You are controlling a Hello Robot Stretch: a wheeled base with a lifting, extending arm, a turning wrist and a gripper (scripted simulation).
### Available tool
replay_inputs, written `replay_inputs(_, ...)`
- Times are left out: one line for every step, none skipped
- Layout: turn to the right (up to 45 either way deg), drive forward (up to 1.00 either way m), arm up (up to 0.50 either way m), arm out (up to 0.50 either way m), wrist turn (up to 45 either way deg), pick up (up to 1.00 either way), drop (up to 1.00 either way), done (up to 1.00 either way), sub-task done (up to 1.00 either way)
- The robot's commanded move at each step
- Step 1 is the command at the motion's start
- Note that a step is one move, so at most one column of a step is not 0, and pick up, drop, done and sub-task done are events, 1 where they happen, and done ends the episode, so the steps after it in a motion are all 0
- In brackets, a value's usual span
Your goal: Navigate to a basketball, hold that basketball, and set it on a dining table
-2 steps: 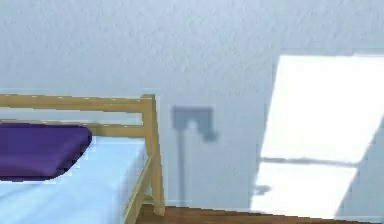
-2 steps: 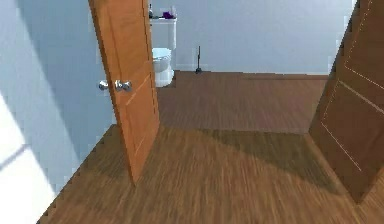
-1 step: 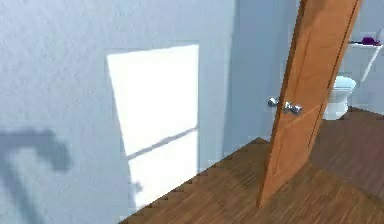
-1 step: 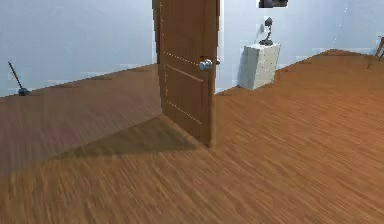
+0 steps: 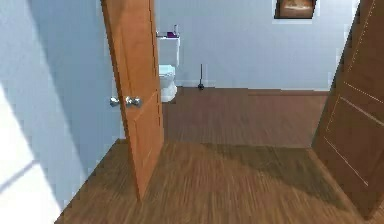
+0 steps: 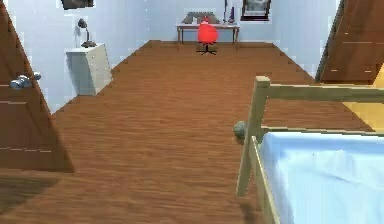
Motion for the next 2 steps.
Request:
replay_inputs(45.0,0.00,0.00,0.00,0.0,0.00,0.00,0.00,0.00)
replay_inputs(24.0,0.00,0.00,0.00,0.0,0.00,0.00,0.00,0.00)
